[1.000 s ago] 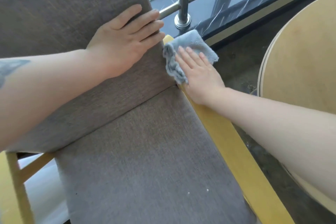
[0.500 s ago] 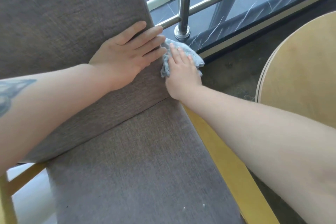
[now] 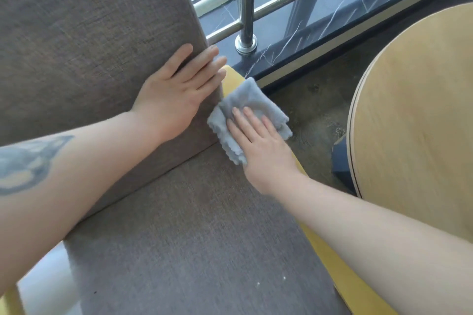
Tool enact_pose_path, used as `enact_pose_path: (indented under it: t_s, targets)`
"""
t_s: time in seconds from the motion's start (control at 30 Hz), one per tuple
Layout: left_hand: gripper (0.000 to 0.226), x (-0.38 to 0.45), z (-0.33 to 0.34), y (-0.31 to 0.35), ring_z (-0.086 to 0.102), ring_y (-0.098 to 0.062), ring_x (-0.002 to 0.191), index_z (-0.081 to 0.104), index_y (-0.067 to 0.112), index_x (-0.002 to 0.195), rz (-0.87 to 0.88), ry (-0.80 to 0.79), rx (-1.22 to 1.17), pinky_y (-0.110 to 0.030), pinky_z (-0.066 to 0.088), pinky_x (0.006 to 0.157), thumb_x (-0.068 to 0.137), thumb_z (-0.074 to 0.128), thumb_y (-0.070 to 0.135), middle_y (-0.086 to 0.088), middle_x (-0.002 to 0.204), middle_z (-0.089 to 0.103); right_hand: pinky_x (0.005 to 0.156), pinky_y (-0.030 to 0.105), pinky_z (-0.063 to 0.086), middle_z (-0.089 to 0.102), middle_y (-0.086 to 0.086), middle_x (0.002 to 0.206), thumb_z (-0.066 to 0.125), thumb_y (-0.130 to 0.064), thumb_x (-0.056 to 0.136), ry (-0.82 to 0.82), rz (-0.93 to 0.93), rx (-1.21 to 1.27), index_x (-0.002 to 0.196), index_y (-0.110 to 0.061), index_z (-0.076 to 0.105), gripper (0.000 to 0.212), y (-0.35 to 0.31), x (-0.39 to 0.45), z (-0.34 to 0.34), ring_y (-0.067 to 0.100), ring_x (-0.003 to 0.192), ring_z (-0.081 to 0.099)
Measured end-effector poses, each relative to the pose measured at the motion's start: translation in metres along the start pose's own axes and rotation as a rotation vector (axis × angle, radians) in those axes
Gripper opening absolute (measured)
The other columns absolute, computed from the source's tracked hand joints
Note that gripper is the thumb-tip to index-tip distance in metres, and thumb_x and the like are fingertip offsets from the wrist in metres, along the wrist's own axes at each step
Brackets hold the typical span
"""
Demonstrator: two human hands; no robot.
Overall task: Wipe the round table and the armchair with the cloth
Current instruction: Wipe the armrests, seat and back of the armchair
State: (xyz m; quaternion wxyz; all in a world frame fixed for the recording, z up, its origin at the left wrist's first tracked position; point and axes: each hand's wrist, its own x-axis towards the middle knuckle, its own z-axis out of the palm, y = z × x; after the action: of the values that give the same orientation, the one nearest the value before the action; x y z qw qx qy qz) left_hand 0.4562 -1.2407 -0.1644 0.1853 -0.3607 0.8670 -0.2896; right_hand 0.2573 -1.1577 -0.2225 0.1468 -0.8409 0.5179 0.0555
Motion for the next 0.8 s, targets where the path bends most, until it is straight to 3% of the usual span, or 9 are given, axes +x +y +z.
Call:
enact_pose_path:
  t_s: [0.07, 0.2, 0.27, 0.37, 0.43, 0.53, 0.63, 0.7, 0.8]
  targets:
    - [0.057, -0.011, 0.003, 0.005, -0.007, -0.019, 0.147, 0.002, 0.014, 0.153, -0.024, 0.0, -0.056, -0.04, -0.025, 0.112, 0.098, 0.012, 0.016, 0.001, 0.159, -0.007, 0.118, 0.039, 0.003, 0.007, 0.003, 0.16, 0.032, -0.027, 0.088, 0.065, -0.085, 0.016, 0.153, -0.017, 0.013, 0.069, 0.026, -0.033, 0.009, 0.022, 0.147, 0.005]
    - [0.06, -0.034, 0.005, 0.006, -0.007, -0.013, 0.145, 0.01, 0.014, 0.153, -0.118, 0.015, -0.253, -0.036, -0.017, 0.115, 0.093, 0.013, 0.013, 0.004, 0.159, -0.004, 0.12, 0.042, -0.001, -0.015, 0.001, 0.159, 0.036, -0.027, 0.096, 0.07, 0.421, 0.168, 0.15, -0.019, -0.016, 0.075, -0.004, -0.024, 0.009, 0.021, 0.146, -0.012]
    - [0.061, -0.037, -0.001, 0.014, -0.003, -0.015, 0.147, 0.012, 0.015, 0.153, -0.183, 0.016, -0.316, -0.036, -0.019, 0.114, 0.093, 0.021, 0.011, 0.003, 0.16, 0.0, 0.119, 0.042, -0.006, -0.015, 0.003, 0.159, 0.039, -0.03, 0.094, 0.076, 0.35, 0.059, 0.151, -0.015, -0.012, 0.079, -0.031, -0.038, 0.022, 0.023, 0.145, -0.017]
    - [0.064, -0.033, -0.017, 0.037, -0.001, -0.02, 0.147, 0.015, 0.014, 0.153, -0.313, -0.027, -0.512, -0.036, -0.017, 0.114, 0.093, 0.036, 0.005, 0.001, 0.161, 0.008, 0.119, 0.04, 0.0, 0.009, -0.001, 0.16, 0.053, -0.024, 0.085, -0.005, 0.117, 0.004, 0.153, -0.013, 0.016, 0.078, -0.022, -0.101, 0.037, 0.02, 0.147, 0.0]
    - [0.063, -0.02, -0.029, 0.061, 0.0, -0.02, 0.148, 0.015, 0.016, 0.153, -0.273, -0.027, -0.665, -0.036, -0.009, 0.115, 0.096, 0.04, 0.006, -0.001, 0.161, 0.009, 0.118, 0.037, 0.004, 0.012, -0.005, 0.159, 0.048, -0.019, 0.08, 0.041, 0.18, 0.081, 0.153, -0.018, 0.017, 0.078, -0.008, -0.124, 0.04, 0.017, 0.147, 0.006]
    - [0.055, 0.006, -0.042, 0.099, -0.004, -0.016, 0.148, 0.01, 0.021, 0.153, -0.156, -0.092, -0.864, -0.033, -0.003, 0.117, 0.103, 0.032, 0.019, 0.002, 0.161, 0.004, 0.119, 0.039, -0.001, -0.002, -0.004, 0.16, 0.045, -0.021, 0.087, 0.115, 0.435, 0.138, 0.153, -0.019, 0.003, 0.079, -0.03, -0.097, 0.028, 0.019, 0.147, -0.005]
    - [0.052, 0.023, -0.043, 0.117, -0.005, -0.016, 0.148, 0.01, 0.021, 0.153, -0.223, -0.214, -0.992, -0.035, -0.002, 0.118, 0.104, 0.023, 0.03, 0.002, 0.161, 0.001, 0.12, 0.041, -0.001, -0.007, 0.0, 0.16, 0.046, -0.028, 0.09, 0.06, 0.387, 0.117, 0.152, -0.014, 0.005, 0.076, -0.047, -0.1, 0.034, 0.021, 0.147, -0.011]
    - [0.055, 0.022, -0.042, 0.123, -0.004, -0.016, 0.148, 0.007, 0.021, 0.154, -0.248, -0.253, -1.025, -0.035, -0.002, 0.118, 0.103, 0.024, 0.035, 0.003, 0.161, 0.0, 0.119, 0.039, 0.005, 0.004, -0.001, 0.161, 0.043, -0.026, 0.085, 0.034, 0.293, 0.099, 0.153, -0.016, 0.013, 0.075, -0.032, -0.136, 0.04, 0.02, 0.148, 0.0]
    - [0.057, 0.019, -0.047, 0.133, -0.007, -0.016, 0.148, 0.003, 0.022, 0.154, -0.313, -0.268, -1.039, -0.036, -0.004, 0.118, 0.103, 0.024, 0.037, 0.003, 0.161, -0.003, 0.119, 0.036, 0.002, 0.005, -0.002, 0.161, 0.03, -0.026, 0.085, 0.108, 0.54, 0.181, 0.154, -0.017, 0.008, 0.072, -0.011, -0.157, 0.039, 0.018, 0.148, 0.004]
